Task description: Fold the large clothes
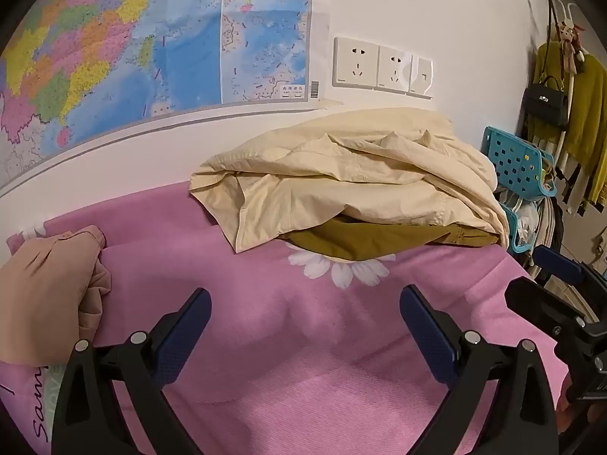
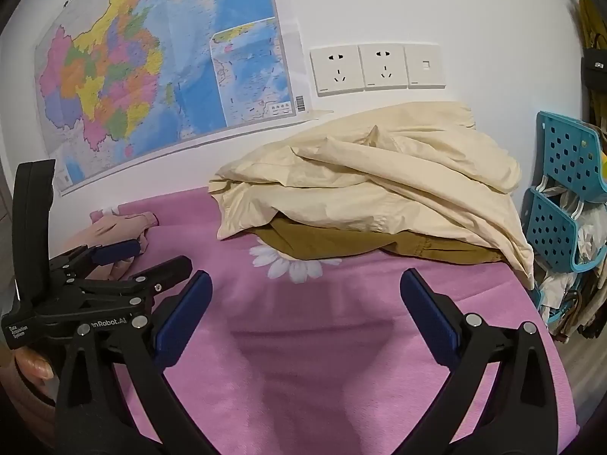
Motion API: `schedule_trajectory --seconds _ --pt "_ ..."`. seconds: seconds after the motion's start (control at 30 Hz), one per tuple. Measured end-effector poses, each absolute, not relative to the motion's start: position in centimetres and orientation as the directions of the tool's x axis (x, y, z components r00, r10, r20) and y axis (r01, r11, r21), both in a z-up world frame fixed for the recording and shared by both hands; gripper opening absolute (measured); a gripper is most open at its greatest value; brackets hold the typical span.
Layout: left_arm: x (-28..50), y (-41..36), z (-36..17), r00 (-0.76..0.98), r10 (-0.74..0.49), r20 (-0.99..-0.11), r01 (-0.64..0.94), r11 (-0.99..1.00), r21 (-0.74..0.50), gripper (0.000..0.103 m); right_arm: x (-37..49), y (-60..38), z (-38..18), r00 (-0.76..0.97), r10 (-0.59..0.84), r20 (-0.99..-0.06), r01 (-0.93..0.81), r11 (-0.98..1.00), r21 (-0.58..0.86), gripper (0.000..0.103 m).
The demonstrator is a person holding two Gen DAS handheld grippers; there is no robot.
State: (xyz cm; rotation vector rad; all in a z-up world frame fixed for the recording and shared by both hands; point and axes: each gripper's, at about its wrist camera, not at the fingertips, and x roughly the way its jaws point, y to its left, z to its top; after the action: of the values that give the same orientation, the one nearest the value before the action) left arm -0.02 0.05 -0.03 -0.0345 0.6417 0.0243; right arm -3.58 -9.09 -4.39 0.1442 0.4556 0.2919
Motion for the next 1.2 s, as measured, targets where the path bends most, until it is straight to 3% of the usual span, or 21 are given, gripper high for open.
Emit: schedule_trajectory --seconds 1.2 --pt "-0.63 0.34 0.52 0.811 0.02 -0.584 -0.047 0.998 -0.031 0.096 -3.28 -8.73 -4.76 0.855 0.311 -0.415 -0.247 0.948 0.2 0.098"
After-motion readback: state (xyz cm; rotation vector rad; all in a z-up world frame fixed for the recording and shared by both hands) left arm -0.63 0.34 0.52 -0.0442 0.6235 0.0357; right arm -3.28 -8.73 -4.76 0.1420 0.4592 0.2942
